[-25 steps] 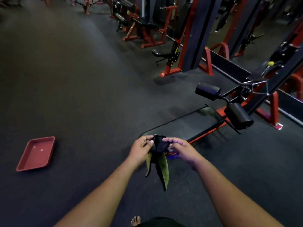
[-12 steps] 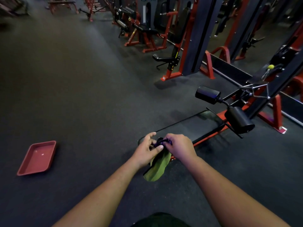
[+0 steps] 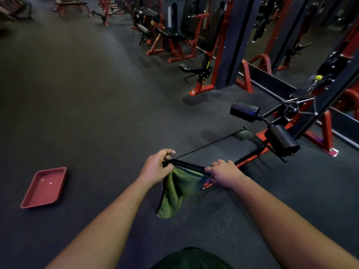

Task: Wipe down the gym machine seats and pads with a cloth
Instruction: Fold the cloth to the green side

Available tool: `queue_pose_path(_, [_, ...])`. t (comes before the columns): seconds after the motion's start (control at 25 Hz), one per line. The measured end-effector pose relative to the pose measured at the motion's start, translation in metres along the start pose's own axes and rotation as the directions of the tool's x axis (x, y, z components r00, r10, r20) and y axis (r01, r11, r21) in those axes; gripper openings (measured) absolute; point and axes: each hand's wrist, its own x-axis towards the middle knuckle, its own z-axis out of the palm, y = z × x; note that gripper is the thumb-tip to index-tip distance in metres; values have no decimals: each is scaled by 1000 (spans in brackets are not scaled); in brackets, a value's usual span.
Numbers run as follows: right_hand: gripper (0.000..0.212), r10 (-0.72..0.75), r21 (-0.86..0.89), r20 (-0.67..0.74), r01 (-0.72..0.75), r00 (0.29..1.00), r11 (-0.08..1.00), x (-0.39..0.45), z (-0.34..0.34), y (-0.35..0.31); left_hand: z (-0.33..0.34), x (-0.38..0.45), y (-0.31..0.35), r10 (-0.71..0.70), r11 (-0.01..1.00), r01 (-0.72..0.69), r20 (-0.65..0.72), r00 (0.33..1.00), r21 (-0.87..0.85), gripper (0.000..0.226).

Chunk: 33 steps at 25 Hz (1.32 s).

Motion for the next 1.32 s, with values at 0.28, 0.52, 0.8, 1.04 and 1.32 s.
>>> queue_pose_path(0.28, [20, 244, 417, -306, -101, 920, 903, -2, -21, 1, -25, 11, -4, 11, 964, -28, 66, 998, 263, 26])
queue_pose_path(0.52, [43, 393, 875, -390, 468, 833, -123, -1, -46, 11, -39, 23, 55, -107, 855, 129, 73, 992, -502, 18])
queue_pose_path(0.8, [14, 283, 955, -148, 212, 948, -207, 6, -8, -43, -45, 39, 71, -109, 436, 242, 216, 970, -867, 44])
queue_pose_path(1.04, [31, 152, 878, 60, 21, 987, -479, 6, 1, -37, 9, -19, -12, -242, 574, 437, 366, 899, -693, 34])
queue_pose_path(1.32, [43, 411, 992, 96, -54, 907, -113, 10, 46, -47, 1, -7, -34, -453, 804, 436, 59, 890, -404, 43])
